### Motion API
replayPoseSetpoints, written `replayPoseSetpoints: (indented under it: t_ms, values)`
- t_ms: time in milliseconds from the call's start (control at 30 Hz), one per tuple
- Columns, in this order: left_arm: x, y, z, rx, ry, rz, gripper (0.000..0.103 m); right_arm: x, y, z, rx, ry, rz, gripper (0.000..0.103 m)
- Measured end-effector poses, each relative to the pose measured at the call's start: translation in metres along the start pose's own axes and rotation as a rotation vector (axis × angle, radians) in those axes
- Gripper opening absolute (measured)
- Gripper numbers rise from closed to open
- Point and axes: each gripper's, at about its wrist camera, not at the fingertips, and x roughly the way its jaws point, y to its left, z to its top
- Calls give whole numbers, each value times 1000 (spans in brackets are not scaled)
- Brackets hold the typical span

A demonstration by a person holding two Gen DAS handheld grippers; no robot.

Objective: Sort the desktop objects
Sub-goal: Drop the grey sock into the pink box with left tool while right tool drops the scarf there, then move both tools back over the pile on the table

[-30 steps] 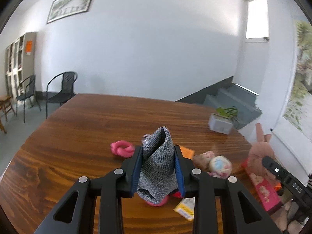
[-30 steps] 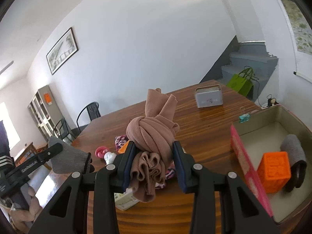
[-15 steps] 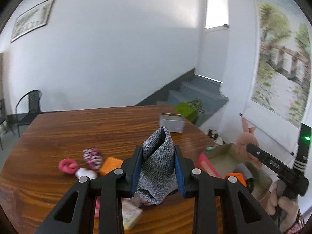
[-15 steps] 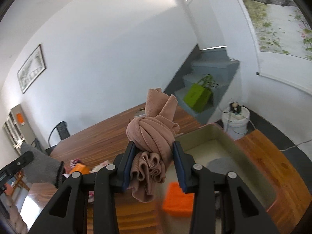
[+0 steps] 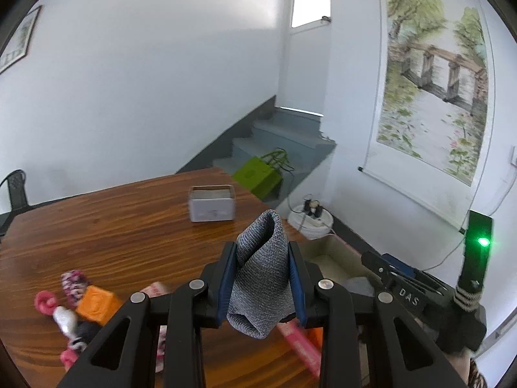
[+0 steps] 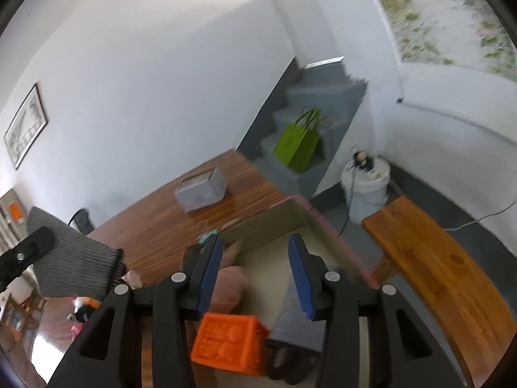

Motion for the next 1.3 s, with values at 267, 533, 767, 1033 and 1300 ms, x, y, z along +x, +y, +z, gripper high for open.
replayPoseSetpoints:
  t_ms: [267,533,767,1033,1300]
  values:
    - [48,-37,11,15,36,-76,32,-15,-30,9,120,-84,-84,46]
    - [97,-64,11,25,128,-171,35,-16,-35,14,146,-95,-110,46]
    - [90,-45,8,-32,74,-115,88,-14,-37,13,144,-92,-125,46]
    - [59,-4,-2,-86,68,-32,88,-10,-30,8,98,-96,-128,46]
    - [16,48,-23,-164,50,69,88,-11,-23,3,63,-138,-156,47]
